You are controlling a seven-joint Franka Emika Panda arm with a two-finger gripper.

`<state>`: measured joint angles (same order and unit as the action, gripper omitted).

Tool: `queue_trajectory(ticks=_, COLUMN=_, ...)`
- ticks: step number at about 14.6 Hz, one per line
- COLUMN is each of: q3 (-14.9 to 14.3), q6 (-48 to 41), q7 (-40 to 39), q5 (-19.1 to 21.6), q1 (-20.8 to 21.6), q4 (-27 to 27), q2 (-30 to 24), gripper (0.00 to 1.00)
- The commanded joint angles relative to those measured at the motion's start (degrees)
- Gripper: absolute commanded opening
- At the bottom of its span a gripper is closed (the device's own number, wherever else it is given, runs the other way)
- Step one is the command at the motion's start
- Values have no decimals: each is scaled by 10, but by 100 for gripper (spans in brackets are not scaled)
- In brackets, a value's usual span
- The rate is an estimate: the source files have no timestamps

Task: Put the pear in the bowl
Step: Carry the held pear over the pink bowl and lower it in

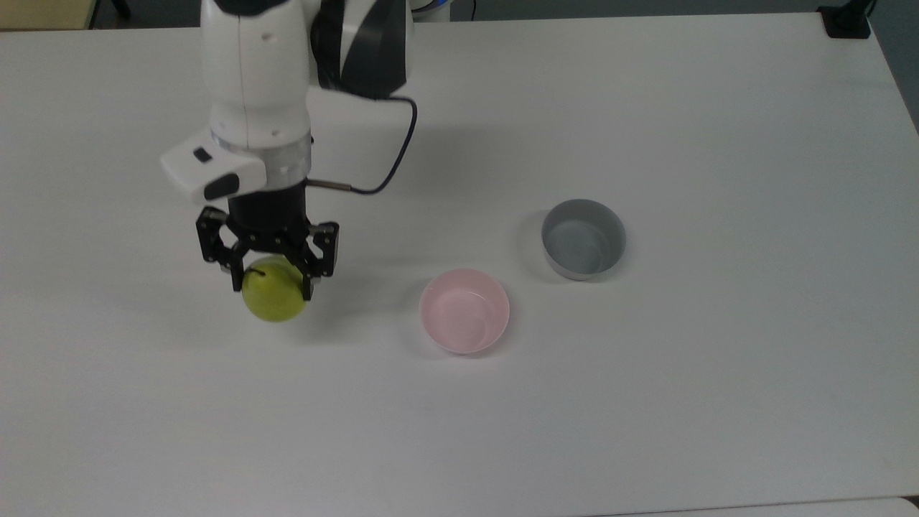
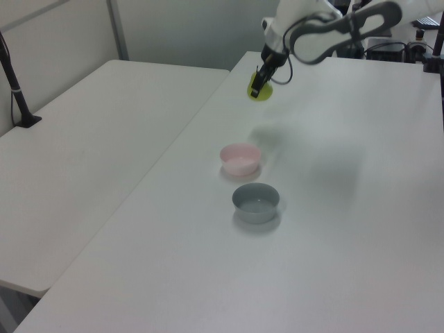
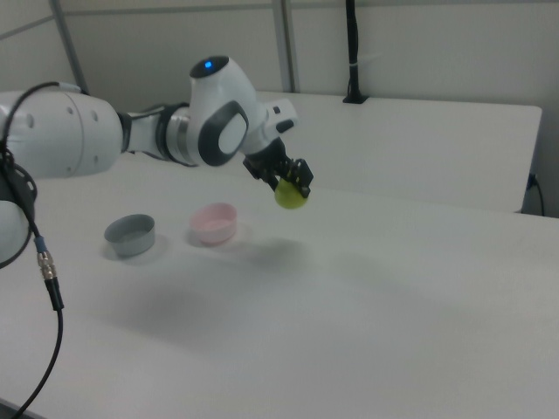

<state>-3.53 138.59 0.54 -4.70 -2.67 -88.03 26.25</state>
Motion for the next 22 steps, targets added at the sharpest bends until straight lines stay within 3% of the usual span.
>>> queue_trajectory(ticks=1, q3=2, q6=-35, q7=60, q5=-3, q1=28, q4=5, q2=-20, gripper=48)
queue_trajectory(ticks=5, q3=1, q6=-35, q7=120, q5=-7, q1=85, q4=-1, q2=-20, gripper=49)
queue_trajectory(ticks=11, q3=3, q6=-34, q7=231, q5=-73, q1=151, q4=-20, q2=-16, gripper=49)
queue_trajectory(ticks=22, q3=3, q6=25, q7=242, q5=-77, q1=163, q4=-31, q2=34, gripper=51)
